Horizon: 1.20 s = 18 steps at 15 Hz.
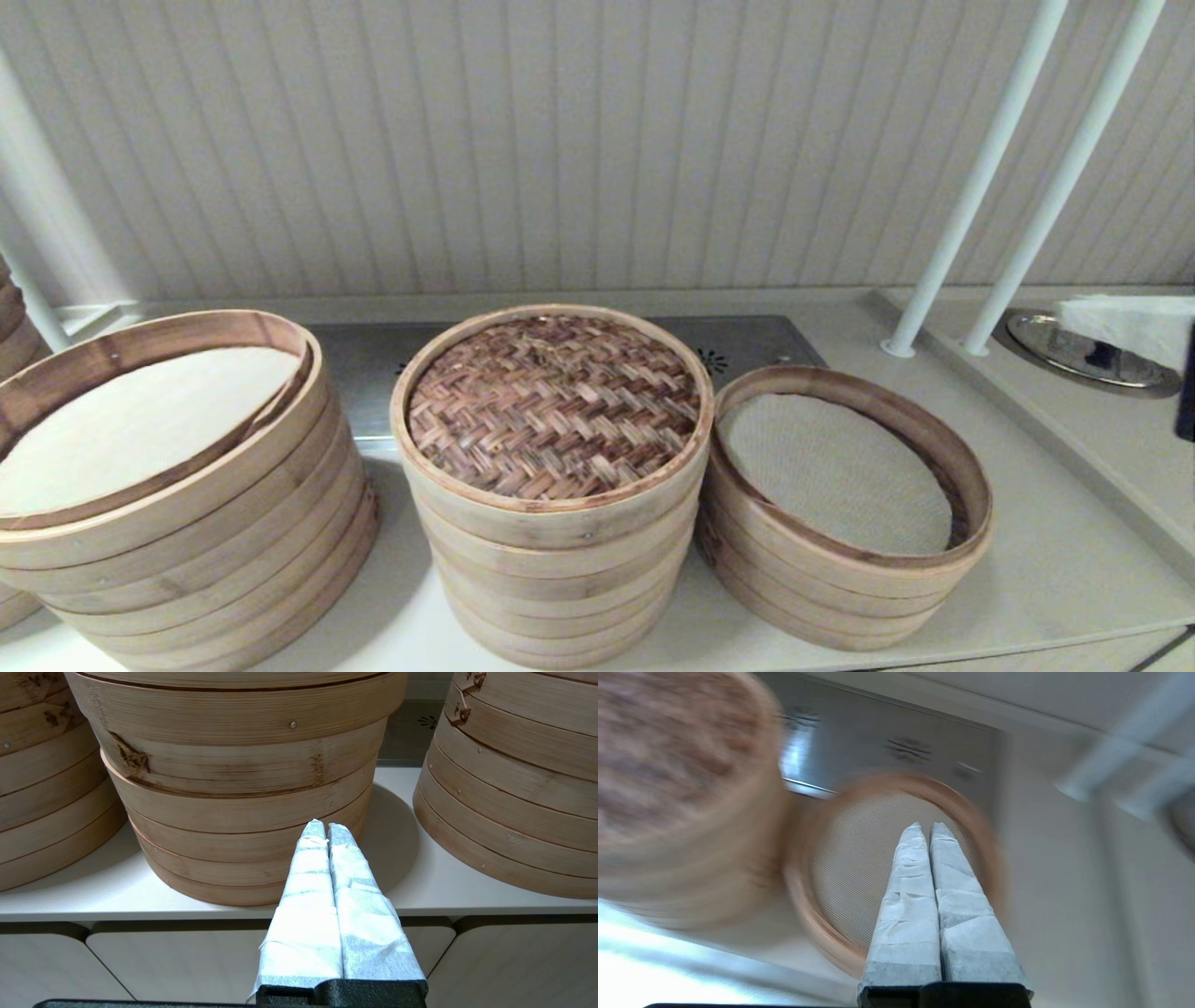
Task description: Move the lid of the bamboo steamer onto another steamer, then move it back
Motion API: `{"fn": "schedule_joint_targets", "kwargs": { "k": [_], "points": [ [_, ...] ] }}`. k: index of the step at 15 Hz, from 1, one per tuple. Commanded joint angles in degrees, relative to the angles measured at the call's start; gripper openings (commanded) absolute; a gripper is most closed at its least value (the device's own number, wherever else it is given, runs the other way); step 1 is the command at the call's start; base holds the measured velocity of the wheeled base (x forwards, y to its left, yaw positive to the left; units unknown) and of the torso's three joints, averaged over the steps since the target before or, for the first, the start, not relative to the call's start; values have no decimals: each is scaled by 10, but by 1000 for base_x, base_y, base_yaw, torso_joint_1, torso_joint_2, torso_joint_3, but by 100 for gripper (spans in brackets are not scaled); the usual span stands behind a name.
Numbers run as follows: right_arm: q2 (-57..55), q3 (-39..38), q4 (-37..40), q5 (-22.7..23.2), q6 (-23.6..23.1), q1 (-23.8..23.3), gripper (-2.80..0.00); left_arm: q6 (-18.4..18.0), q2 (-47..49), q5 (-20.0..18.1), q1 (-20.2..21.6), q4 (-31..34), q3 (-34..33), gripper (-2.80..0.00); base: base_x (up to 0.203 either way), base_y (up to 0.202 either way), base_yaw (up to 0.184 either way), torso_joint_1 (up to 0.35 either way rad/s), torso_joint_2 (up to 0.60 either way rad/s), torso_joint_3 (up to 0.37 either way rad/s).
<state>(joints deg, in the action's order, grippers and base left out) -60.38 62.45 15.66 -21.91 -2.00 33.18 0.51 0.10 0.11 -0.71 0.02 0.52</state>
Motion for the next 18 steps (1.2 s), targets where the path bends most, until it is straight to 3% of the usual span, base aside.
{"fn": "schedule_joint_targets", "kwargs": {
  "k": [1,4,10,13,16,17,18],
  "points": [
    [113,-66,4,-61,-1,-9,-280,-1,0,1,0,0,0,-280,0,0,0,0,0,0],
    [197,-109,40,-115,-2,-18,-280,-1,0,0,0,0,0,-280,0,0,0,0,0,0],
    [316,-223,72,-104,6,-120,-280,0,0,1,0,0,0,-280,0,0,0,0,0,0],
    [363,-307,63,-82,67,-162,-280,-1,0,1,0,0,0,-280,0,0,0,0,0,0],
    [405,-410,10,-48,89,-232,-280,-1,0,1,0,0,0,-280,0,0,0,0,0,0],
    [411,-445,-18,-27,90,-264,-280,0,0,1,0,0,0,-280,0,0,0,0,0,0],
    [420,-466,-43,30,89,-283,-280,0,0,1,0,1,0,-280,0,0,0,0,0,0]
  ]
}}
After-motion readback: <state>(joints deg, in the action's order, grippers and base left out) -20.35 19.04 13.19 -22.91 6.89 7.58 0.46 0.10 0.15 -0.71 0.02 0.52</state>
